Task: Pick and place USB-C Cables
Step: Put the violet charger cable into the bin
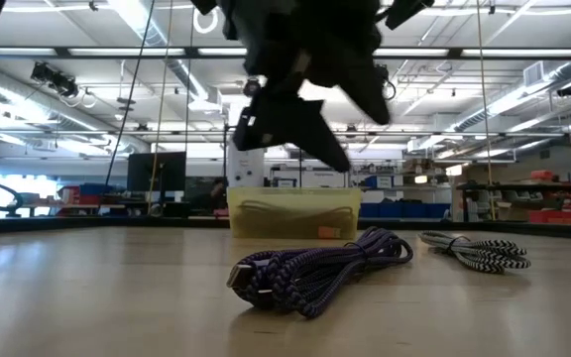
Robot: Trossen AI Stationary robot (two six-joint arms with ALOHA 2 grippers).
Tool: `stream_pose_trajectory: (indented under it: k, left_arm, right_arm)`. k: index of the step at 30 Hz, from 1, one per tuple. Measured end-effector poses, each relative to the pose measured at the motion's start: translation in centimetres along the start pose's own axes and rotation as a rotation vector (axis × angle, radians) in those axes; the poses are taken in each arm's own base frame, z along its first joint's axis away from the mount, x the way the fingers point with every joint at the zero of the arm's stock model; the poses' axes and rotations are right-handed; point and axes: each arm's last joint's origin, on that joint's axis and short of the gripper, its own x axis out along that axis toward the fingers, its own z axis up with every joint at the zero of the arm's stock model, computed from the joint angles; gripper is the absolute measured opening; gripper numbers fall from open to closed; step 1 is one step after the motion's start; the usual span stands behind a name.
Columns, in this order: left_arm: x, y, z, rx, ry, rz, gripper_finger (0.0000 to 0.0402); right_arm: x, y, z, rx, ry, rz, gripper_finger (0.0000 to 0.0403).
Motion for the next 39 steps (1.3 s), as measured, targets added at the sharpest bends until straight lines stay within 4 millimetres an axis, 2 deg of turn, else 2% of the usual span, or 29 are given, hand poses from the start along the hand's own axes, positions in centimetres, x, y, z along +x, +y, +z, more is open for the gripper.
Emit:
stream_pose_trajectory:
  k: [7,17,27,35,39]
  left_arm:
    - [1.0,0.0,-0.1,-0.011,0.058,0.012,0.0211]
    - [1.2,-0.9,-2.7,-0.083,0.138,0.089,0.0211]
    - [1.9,-1.0,-2.3,-0.223,0.0,0.135,0.021]
    - [4.3,0.2,-2.6,-0.296,0.004,0.165,0.0187]
    - [6.0,0.3,-2.4,-0.305,-0.005,0.095,0.0167]
  right_arm:
    - [0.0,0.1,0.0,-0.001,-0.002,0.012,0.0163]
    - [0.0,0.2,0.1,0.004,-0.018,0.054,0.0163]
    - [0.0,0.4,0.2,0.023,-0.05,0.137,0.0163]
    - [0.0,0.4,0.3,0.0,-0.067,0.141,0.0163]
    - [0.0,0.4,0.5,-0.002,-0.091,0.165,0.0163]
